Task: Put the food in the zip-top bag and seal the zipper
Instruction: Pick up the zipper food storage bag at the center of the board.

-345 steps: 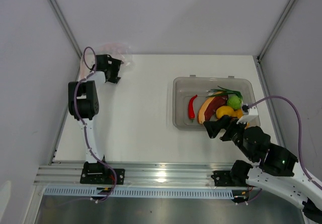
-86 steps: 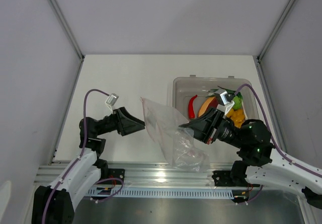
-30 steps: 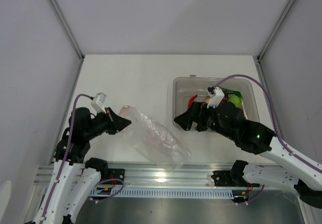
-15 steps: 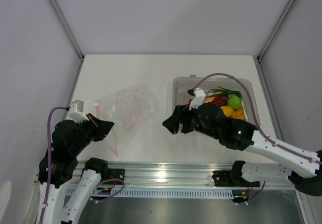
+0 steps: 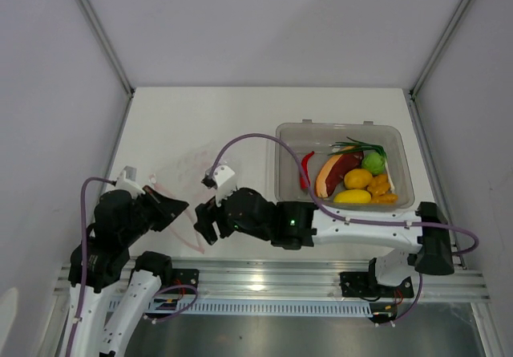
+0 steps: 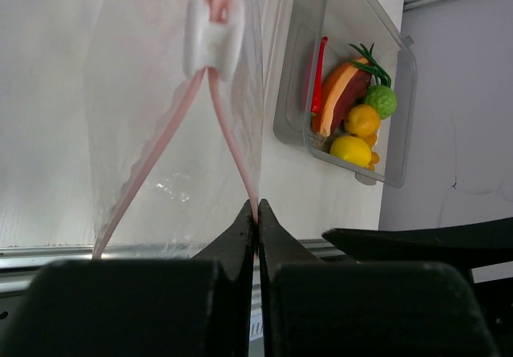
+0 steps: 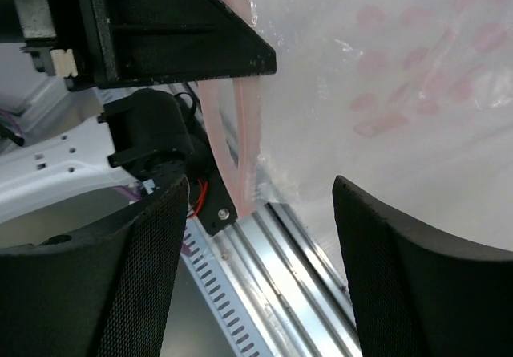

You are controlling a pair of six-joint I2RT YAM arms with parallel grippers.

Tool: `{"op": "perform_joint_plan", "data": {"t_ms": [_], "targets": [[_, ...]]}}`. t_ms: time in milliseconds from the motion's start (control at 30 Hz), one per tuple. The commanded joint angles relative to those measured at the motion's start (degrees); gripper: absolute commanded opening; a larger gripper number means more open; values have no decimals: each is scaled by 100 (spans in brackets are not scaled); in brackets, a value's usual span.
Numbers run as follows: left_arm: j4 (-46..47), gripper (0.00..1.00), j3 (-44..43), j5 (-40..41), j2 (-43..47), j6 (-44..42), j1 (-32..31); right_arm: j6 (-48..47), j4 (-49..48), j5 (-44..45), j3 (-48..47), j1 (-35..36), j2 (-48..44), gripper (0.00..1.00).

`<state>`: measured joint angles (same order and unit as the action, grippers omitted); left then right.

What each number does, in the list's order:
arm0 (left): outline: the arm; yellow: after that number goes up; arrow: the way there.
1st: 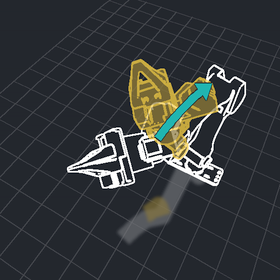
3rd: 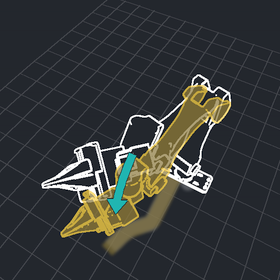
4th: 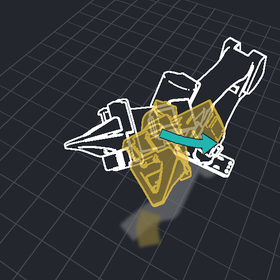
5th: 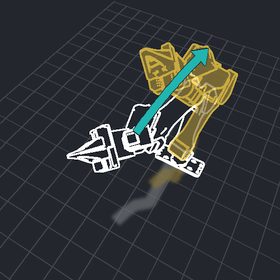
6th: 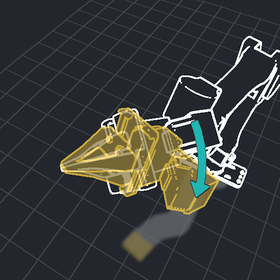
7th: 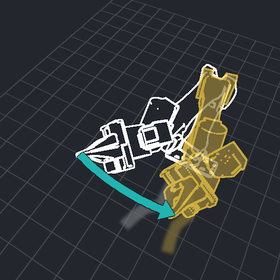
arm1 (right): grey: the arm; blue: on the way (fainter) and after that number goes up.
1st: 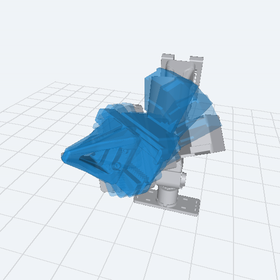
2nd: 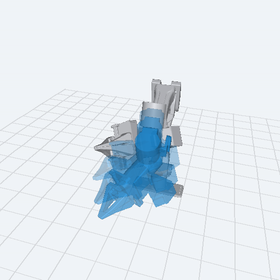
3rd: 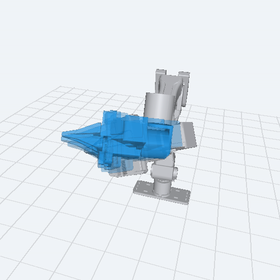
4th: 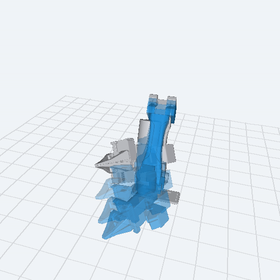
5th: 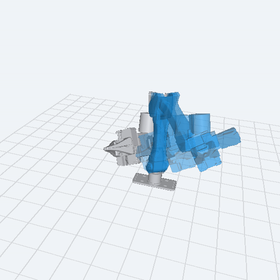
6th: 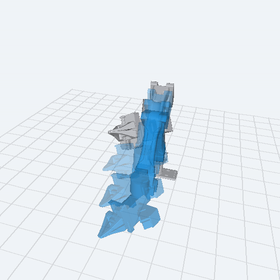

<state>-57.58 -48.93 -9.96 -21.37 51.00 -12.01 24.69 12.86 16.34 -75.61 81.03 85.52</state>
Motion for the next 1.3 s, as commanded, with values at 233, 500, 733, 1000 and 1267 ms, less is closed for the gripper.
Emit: {"op": "perform_joint_plan", "data": {"t_ms": [233,500,733,1000,1267], "targets": [[212,1,138,-507,-113,296,-21,-843,-486,721,-630,211,1089,73],[239,1,138,-797,-96,393,-21,-1089,-715,1398,-674,255,1476,64],[475,5,208,-1034,-26,25,-21,-773,-575,1452,-657,264,1407,0],[784,79,129,-1070,799,-643,-21,255,-618,697,-130,-17,793,0],[266,76,-460,-587,1196,-1110,-21,1090,-1462,-420,723,-676,54,0]]}}
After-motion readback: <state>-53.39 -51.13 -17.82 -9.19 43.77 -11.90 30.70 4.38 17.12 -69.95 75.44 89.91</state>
